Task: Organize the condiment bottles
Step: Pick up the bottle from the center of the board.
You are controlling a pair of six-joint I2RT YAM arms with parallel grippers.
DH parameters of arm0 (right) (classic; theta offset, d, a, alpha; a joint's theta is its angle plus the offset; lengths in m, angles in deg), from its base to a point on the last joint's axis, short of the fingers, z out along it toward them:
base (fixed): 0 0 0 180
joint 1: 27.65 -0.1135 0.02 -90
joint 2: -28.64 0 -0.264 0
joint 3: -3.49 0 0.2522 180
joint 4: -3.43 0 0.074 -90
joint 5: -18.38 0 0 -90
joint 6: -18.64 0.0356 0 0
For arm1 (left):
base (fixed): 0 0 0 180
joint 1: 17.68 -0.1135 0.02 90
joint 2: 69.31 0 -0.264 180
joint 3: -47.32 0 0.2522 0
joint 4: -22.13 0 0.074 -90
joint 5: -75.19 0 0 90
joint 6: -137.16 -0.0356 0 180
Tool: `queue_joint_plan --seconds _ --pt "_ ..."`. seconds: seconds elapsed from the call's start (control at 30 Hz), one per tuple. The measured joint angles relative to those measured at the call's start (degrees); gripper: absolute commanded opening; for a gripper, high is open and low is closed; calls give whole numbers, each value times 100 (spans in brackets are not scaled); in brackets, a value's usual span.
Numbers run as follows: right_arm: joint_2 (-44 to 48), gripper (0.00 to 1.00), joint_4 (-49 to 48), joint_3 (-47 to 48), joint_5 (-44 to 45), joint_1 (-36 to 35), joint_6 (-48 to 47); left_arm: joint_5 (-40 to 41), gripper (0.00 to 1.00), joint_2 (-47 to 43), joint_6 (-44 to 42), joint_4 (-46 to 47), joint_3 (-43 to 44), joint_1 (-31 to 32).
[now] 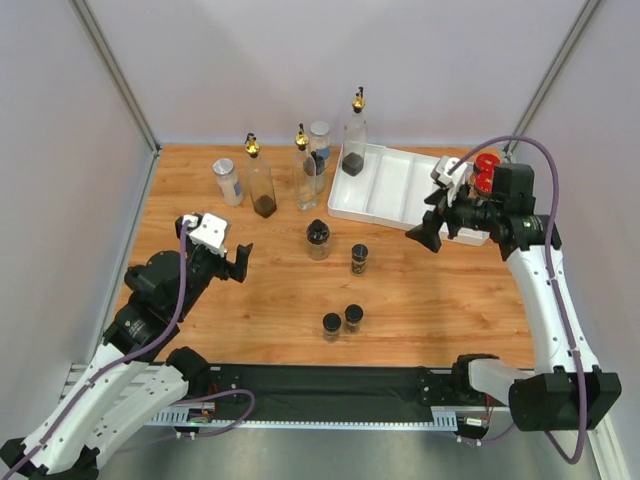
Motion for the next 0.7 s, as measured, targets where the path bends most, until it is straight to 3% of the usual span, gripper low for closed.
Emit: queue_joint_plan --seconds 0.4,0.7 --pt "-1346 100 -72 1491 804 -1547 -221 555 100 -391 -17 -313 -496 0" --pt "-1950 100 -387 1784 1220 -2173 -267 713 100 -444 -28 -393 -649 0"
